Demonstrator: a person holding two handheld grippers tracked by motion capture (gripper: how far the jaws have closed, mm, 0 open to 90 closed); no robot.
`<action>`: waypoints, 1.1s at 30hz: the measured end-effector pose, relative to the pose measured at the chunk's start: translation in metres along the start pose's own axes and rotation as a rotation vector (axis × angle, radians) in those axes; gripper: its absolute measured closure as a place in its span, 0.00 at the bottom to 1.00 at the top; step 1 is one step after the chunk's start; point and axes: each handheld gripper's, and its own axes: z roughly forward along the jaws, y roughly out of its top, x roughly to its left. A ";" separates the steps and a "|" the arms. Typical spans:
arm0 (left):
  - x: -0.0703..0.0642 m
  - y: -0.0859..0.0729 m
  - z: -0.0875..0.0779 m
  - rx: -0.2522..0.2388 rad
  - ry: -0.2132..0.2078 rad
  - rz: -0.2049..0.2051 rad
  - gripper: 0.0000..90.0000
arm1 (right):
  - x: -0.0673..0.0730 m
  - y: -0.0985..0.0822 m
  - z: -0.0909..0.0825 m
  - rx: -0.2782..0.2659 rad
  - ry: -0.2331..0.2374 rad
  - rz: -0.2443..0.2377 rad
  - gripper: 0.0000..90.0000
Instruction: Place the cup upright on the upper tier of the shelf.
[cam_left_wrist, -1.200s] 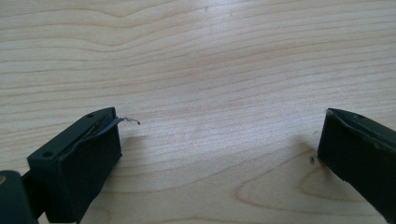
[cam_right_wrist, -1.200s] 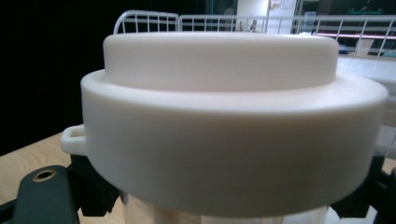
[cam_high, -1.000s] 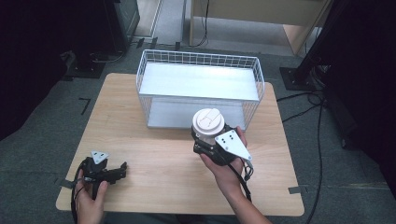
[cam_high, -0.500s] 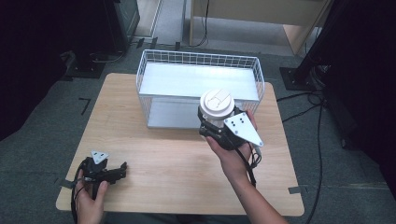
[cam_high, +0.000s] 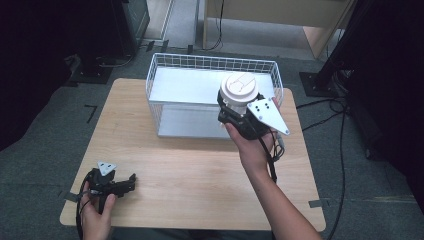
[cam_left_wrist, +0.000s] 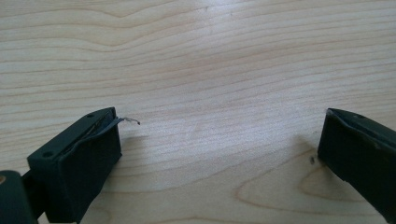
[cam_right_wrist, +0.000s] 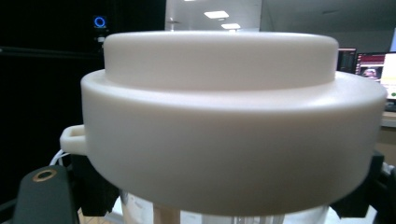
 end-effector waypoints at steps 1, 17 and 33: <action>0.000 0.000 0.000 0.000 0.000 0.000 0.00 | -0.001 0.001 0.003 -0.001 -0.010 -0.003 0.17; 0.000 0.000 0.000 0.000 0.000 0.000 0.00 | -0.007 0.013 0.049 -0.022 -0.083 -0.034 0.17; 0.000 0.000 0.000 -0.001 0.000 -0.001 0.00 | -0.019 -0.003 0.114 0.008 -0.139 0.001 0.17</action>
